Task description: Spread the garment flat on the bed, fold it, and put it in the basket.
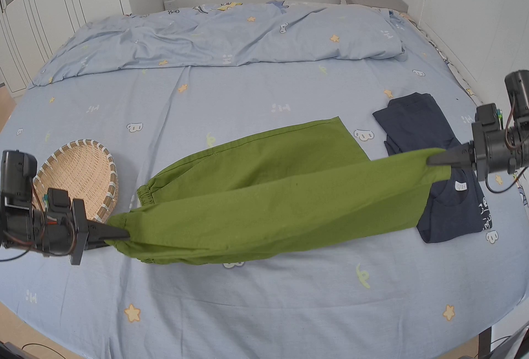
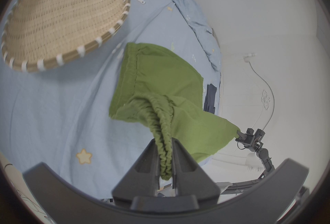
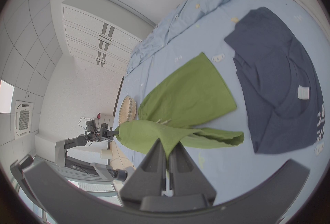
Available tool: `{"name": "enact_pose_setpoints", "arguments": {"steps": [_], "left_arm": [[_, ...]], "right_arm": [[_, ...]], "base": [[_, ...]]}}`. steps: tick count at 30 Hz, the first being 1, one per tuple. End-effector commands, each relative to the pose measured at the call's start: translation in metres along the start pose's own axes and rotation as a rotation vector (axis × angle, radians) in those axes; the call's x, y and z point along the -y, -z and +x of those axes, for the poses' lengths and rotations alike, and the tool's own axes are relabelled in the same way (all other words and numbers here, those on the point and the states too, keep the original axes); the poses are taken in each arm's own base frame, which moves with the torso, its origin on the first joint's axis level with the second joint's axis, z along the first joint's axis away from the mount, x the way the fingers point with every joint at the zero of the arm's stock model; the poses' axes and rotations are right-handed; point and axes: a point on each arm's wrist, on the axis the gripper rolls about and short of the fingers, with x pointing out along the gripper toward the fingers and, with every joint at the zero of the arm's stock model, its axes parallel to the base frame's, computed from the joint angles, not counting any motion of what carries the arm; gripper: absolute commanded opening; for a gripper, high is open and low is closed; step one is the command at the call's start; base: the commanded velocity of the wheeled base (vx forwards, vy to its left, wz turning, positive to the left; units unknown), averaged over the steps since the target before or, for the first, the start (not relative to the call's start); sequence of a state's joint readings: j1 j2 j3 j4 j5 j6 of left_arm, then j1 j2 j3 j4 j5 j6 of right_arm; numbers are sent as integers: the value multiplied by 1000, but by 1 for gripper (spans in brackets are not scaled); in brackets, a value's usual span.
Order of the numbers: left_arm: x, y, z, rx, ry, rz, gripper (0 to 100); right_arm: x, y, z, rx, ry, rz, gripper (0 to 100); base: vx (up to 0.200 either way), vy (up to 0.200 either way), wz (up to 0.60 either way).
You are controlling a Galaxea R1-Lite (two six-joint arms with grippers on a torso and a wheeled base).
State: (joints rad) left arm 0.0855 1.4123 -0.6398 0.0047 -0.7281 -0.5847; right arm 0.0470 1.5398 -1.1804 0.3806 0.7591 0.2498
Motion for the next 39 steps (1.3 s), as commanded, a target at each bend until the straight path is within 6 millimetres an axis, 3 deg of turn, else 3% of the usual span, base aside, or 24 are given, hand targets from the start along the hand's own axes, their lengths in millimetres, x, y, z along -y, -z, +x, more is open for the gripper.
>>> {"name": "enact_pose_setpoints", "arguments": {"steps": [1,4,7,11,19,39], "left_arm": [[13,-50,21,-52,-31,-71,0],[13,-74,24,-41,-46,-93,0],[13,-85,26,-45,-56,-106,0],[11,-89,32,-57,-61,-113,0],[-8,-95,47,-87,-87,-120,0],[-6,-118,54,-50,-71,-90,0]], "right_arm": [[21,-50,34,-7,3,51,0],[21,-67,39,20,-5,45,0],[22,-81,43,34,-8,60,0],[23,-90,47,41,-7,56,0],[30,-120,73,37,-12,57,0],[56,-128,103,29,7,60,0]], "base": [[0,0,0],[0,0,0],[0,0,0],[0,0,0],[0,0,0],[0,0,0]]}}
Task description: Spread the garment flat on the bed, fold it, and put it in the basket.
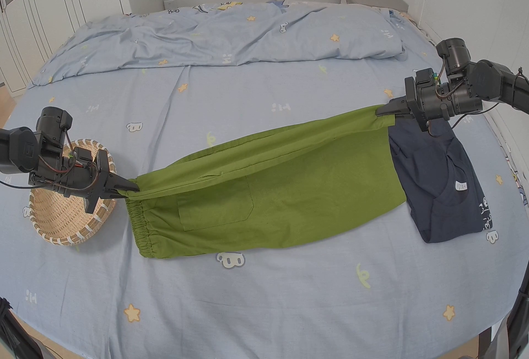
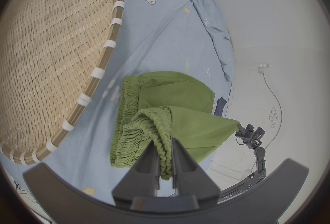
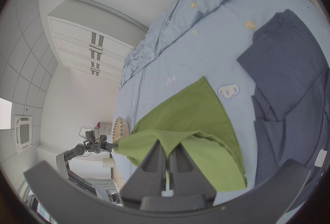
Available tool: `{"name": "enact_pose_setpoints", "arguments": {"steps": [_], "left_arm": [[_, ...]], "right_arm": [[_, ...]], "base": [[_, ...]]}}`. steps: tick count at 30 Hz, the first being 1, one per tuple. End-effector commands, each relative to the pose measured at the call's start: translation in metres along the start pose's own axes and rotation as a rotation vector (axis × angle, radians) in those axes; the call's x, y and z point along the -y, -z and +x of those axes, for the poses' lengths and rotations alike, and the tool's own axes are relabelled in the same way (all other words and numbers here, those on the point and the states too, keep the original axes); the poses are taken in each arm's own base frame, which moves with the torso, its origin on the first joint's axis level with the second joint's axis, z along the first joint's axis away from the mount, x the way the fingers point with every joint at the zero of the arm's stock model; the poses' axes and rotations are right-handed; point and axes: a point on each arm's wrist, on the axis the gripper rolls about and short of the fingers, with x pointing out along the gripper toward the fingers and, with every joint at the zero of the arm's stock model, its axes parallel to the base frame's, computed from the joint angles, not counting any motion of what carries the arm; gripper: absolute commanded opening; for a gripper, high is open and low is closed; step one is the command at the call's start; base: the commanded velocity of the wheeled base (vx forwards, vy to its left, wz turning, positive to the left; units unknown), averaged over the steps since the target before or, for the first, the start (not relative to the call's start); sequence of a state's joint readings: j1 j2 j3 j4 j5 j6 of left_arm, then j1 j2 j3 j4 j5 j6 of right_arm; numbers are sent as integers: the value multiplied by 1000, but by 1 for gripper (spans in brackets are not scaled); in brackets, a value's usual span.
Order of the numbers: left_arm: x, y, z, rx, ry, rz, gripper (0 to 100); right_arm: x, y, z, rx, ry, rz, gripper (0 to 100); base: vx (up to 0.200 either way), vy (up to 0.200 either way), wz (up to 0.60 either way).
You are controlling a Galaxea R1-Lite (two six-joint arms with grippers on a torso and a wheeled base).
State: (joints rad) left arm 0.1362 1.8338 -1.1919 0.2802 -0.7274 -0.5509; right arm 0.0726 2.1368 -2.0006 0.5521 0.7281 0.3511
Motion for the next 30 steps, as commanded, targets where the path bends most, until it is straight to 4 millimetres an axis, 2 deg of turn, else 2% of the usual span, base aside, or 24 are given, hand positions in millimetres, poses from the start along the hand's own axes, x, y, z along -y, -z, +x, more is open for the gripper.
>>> {"name": "enact_pose_setpoints", "arguments": {"steps": [1,18,25,26,30], "left_arm": [[0,-5,3,2,2,1,0],[-4,-17,12,4,0,-1,0],[-4,-17,12,4,0,1,0],[-3,-17,12,6,1,3,100],[-6,-20,18,9,8,11,100]], "right_arm": [[8,-1,6,1,4,5,0],[23,-4,41,31,-30,-49,0],[12,-2,49,26,-54,-75,0],[11,-2,50,28,-57,-80,100],[11,1,60,17,-53,-81,100]], "base": [[0,0,0],[0,0,0],[0,0,0],[0,0,0],[0,0,0]]}}
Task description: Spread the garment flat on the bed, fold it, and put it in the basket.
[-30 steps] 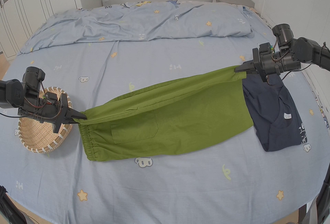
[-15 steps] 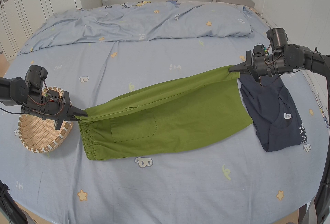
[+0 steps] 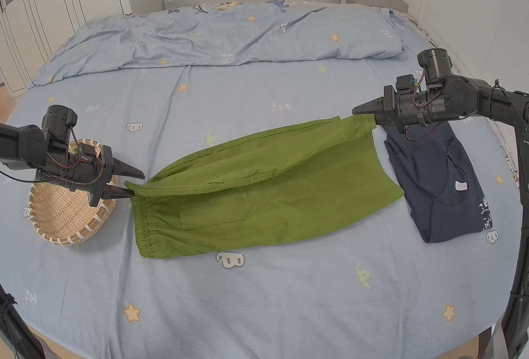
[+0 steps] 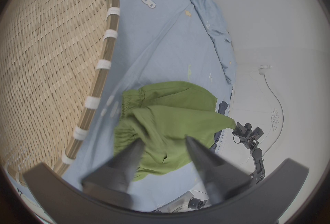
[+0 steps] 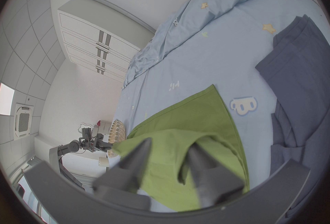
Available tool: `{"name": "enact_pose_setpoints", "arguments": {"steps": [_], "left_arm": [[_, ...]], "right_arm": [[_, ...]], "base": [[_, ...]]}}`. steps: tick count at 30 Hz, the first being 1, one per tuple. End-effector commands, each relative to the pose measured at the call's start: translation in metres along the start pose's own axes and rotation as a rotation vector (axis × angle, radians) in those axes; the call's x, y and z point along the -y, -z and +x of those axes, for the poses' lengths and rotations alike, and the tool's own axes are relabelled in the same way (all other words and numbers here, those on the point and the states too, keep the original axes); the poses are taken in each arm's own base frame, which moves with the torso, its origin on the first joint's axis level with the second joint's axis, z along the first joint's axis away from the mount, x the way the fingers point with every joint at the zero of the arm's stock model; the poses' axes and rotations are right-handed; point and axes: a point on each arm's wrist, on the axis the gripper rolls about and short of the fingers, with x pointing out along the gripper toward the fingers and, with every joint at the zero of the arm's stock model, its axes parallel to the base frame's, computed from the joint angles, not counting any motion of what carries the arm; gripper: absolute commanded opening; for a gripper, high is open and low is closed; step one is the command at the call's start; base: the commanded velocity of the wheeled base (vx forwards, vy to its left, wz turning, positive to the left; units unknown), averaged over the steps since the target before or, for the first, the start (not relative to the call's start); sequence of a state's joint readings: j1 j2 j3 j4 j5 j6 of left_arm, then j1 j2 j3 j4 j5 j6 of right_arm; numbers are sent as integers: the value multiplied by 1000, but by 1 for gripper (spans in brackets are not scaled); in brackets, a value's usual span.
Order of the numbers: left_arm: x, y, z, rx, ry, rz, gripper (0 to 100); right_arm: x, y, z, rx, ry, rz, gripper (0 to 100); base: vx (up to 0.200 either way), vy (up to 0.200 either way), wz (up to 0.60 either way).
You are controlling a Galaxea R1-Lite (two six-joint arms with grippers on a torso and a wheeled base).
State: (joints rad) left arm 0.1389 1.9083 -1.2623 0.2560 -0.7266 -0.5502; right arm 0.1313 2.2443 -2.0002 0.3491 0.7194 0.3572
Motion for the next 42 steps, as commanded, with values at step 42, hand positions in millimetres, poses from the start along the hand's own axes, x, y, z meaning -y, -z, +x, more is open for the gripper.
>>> {"name": "enact_pose_setpoints", "arguments": {"steps": [42], "left_arm": [[35,-45,76,-42,135,-66,100]], "right_arm": [[-3,5,9,-16,8,22,100]], "base": [[0,0,0]]}}
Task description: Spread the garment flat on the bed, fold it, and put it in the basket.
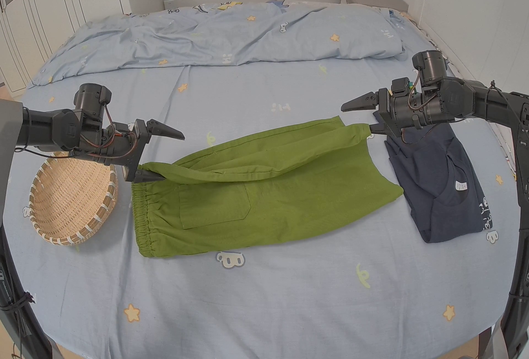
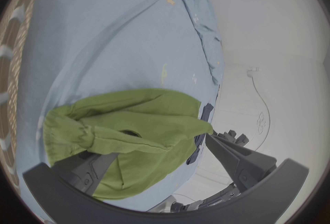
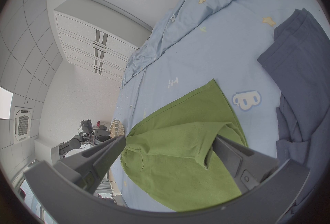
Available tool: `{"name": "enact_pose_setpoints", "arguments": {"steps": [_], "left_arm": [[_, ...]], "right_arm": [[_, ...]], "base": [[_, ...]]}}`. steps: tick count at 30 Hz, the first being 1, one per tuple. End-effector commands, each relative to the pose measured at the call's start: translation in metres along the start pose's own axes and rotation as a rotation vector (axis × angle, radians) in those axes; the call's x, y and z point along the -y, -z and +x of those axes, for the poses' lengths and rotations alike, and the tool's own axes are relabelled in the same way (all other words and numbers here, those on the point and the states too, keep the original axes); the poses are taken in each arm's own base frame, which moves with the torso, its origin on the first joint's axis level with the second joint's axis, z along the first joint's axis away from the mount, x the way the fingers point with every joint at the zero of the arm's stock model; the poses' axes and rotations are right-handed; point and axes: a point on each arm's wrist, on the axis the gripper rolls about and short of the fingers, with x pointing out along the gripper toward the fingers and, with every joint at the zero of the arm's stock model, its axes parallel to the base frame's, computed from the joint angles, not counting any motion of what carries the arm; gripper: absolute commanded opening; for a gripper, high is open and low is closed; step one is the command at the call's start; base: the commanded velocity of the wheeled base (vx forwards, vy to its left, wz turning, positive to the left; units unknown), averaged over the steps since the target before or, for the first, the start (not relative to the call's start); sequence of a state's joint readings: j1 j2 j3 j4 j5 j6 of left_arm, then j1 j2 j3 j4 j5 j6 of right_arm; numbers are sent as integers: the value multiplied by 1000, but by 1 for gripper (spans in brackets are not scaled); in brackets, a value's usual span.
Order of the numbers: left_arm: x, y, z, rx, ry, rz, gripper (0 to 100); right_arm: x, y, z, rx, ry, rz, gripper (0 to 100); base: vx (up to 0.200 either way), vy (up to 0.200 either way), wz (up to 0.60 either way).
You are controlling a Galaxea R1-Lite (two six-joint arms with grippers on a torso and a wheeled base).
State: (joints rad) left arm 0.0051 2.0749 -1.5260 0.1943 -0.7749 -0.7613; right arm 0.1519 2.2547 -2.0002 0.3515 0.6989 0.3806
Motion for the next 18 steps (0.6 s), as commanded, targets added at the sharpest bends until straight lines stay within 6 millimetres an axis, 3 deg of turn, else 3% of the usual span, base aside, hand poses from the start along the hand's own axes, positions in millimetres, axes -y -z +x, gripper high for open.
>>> {"name": "enact_pose_setpoints", "arguments": {"steps": [1,11,18], "left_arm": [[-13,-21,20,14,2,-43,100],[-17,-44,14,139,65,-71,100],[-18,-43,10,142,61,-80,100]], "right_arm": [[0,0,1,-2,-1,0,100],[9,4,9,-20,6,18,100],[10,5,10,-28,9,25,100]], "base": [[0,0,0],[0,0,0],[0,0,0]]}}
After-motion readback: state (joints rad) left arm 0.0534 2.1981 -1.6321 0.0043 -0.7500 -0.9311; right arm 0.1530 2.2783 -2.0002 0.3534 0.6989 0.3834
